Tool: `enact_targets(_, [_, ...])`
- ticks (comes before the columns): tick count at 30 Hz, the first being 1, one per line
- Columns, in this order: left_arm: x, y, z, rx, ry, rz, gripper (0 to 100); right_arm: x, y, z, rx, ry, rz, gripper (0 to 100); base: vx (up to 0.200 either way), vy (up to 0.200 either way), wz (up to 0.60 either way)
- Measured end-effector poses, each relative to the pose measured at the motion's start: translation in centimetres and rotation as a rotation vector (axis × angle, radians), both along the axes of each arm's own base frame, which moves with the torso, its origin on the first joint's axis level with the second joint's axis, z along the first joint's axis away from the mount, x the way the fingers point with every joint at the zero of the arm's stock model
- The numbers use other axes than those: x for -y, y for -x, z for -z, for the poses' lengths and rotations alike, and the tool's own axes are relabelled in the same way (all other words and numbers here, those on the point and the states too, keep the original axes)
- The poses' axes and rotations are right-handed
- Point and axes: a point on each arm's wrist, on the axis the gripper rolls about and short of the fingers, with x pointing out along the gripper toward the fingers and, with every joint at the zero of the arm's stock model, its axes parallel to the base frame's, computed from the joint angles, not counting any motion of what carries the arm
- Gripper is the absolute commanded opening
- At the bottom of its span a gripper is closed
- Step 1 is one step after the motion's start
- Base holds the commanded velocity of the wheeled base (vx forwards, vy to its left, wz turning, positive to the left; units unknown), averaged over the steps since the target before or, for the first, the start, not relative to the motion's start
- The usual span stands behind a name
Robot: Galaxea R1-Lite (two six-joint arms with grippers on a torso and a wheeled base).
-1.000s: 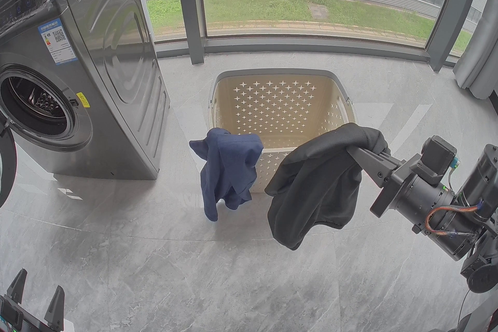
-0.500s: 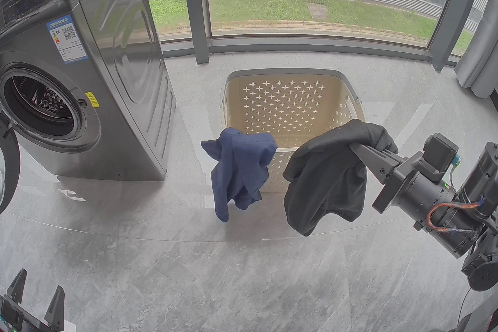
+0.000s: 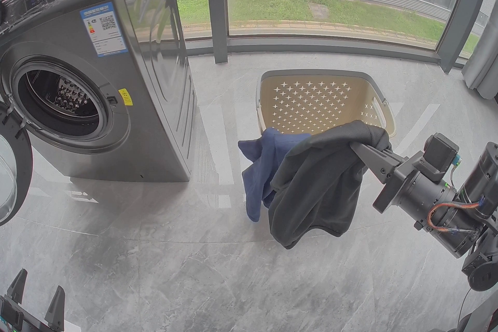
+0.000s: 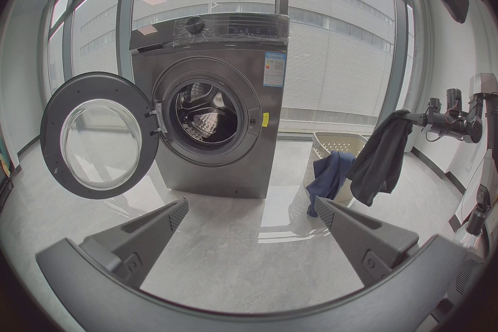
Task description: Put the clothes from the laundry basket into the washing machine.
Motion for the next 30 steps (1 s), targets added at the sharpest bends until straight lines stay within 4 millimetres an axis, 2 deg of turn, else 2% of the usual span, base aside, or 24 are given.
enact_targets(30, [0.0,0.0,0.0,0.0,0.001,0.001,100,0.02,-0.46,0.31,-0.009,0.003,0.013,0,0.0,0.2,0.0])
